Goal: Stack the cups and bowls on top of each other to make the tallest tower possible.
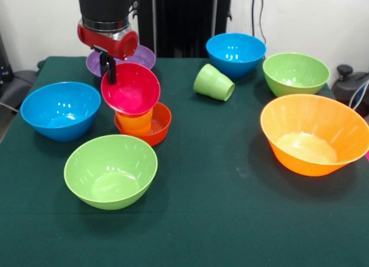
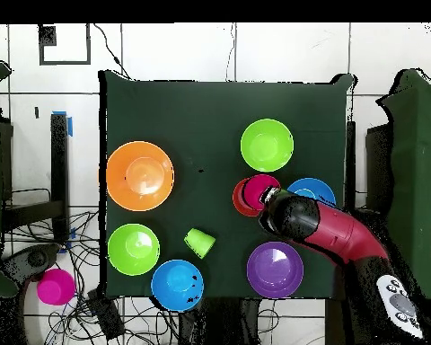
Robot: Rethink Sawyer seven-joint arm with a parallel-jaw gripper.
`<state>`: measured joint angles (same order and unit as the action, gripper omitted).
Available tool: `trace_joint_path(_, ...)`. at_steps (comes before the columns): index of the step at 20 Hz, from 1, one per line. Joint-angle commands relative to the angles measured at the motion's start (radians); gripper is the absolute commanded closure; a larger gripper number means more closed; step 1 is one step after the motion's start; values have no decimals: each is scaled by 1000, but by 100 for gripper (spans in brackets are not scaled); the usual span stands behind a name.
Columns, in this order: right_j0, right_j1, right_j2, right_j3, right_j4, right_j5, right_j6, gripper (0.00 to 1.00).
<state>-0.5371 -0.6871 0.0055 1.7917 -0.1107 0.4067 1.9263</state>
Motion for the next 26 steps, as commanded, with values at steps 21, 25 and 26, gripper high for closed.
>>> trace_joint_path(21, 17, 61, 86, 65, -12, -105, 103, 100)
trace_joint_path(25, 17, 63, 85, 58, -10, -99, 97, 100)
trace_joint_path(26, 17, 64, 84, 57, -10, -98, 97, 100)
